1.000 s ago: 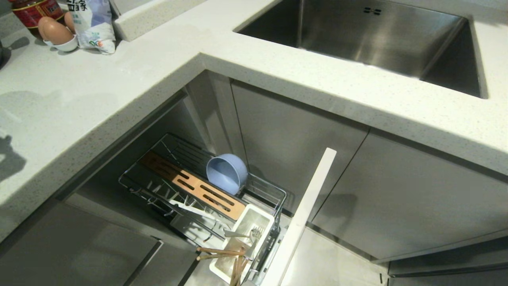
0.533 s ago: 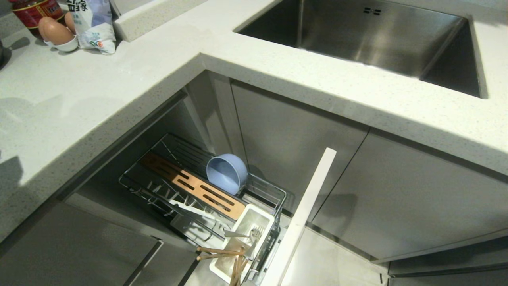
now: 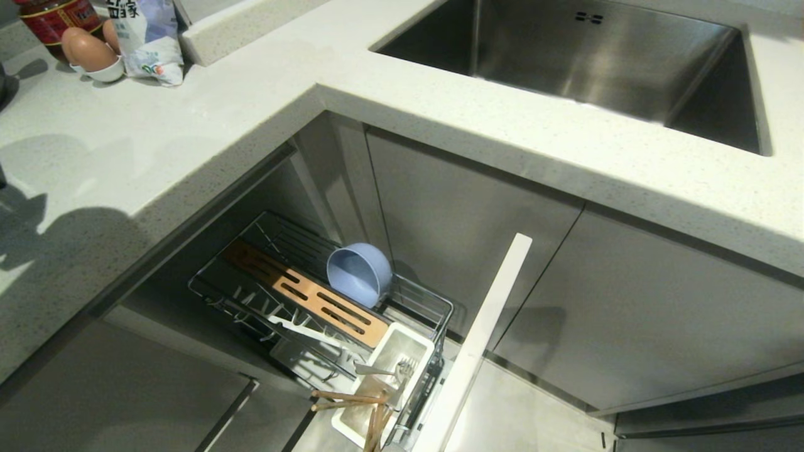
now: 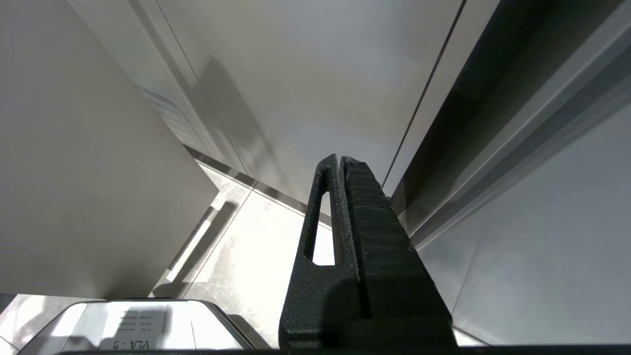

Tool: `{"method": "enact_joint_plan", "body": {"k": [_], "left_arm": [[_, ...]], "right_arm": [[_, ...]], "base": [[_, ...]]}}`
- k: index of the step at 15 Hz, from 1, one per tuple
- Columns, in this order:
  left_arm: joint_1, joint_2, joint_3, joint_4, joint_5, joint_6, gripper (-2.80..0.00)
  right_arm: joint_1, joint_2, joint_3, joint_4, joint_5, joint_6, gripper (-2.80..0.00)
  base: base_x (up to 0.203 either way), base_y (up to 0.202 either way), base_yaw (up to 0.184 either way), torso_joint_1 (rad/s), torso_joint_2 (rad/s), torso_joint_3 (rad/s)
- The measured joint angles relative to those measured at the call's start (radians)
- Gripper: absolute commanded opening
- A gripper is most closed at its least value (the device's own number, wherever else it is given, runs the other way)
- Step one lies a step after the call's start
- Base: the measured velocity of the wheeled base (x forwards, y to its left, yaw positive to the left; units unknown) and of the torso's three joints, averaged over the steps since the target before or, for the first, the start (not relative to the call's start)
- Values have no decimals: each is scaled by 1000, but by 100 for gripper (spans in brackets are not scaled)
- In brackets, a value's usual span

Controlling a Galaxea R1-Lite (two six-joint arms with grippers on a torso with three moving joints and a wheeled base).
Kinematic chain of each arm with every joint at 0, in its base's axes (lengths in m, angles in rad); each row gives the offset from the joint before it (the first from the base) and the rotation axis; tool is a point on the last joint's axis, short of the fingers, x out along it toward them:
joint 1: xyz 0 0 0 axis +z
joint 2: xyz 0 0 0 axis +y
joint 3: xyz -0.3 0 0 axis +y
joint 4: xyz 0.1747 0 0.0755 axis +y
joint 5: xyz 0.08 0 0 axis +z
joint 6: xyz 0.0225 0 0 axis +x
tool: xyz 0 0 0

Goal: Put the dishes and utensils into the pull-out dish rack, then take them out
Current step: Take the plate out of the cupboard

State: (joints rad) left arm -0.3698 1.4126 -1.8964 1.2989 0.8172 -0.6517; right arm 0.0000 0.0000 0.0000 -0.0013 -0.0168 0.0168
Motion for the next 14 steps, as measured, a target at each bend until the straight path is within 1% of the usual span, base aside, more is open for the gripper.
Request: {"method": "enact_joint_plan", "body": {"k": [5, 7, 9, 12, 14], "left_arm": [[12, 73, -1, 2, 21, 1, -280], [13, 85, -2, 42, 28, 1, -280], [14, 104, -2, 121, 40, 1, -280], [14, 127, -2, 138, 76, 0, -280], [17, 133, -2, 142, 83, -1, -280]], "right_arm": [[0, 0, 0, 0, 0, 0, -280], [0, 0, 0, 0, 0, 0, -280], [0, 0, 0, 0, 0, 0, -280], [0, 0, 0, 0, 0, 0, -280], [0, 0, 0, 0, 0, 0, -280]], "base": [[0, 0, 0, 0, 0, 0], [0, 0, 0, 0, 0, 0], [0, 0, 0, 0, 0, 0], [0, 0, 0, 0, 0, 0], [0, 0, 0, 0, 0, 0]]}}
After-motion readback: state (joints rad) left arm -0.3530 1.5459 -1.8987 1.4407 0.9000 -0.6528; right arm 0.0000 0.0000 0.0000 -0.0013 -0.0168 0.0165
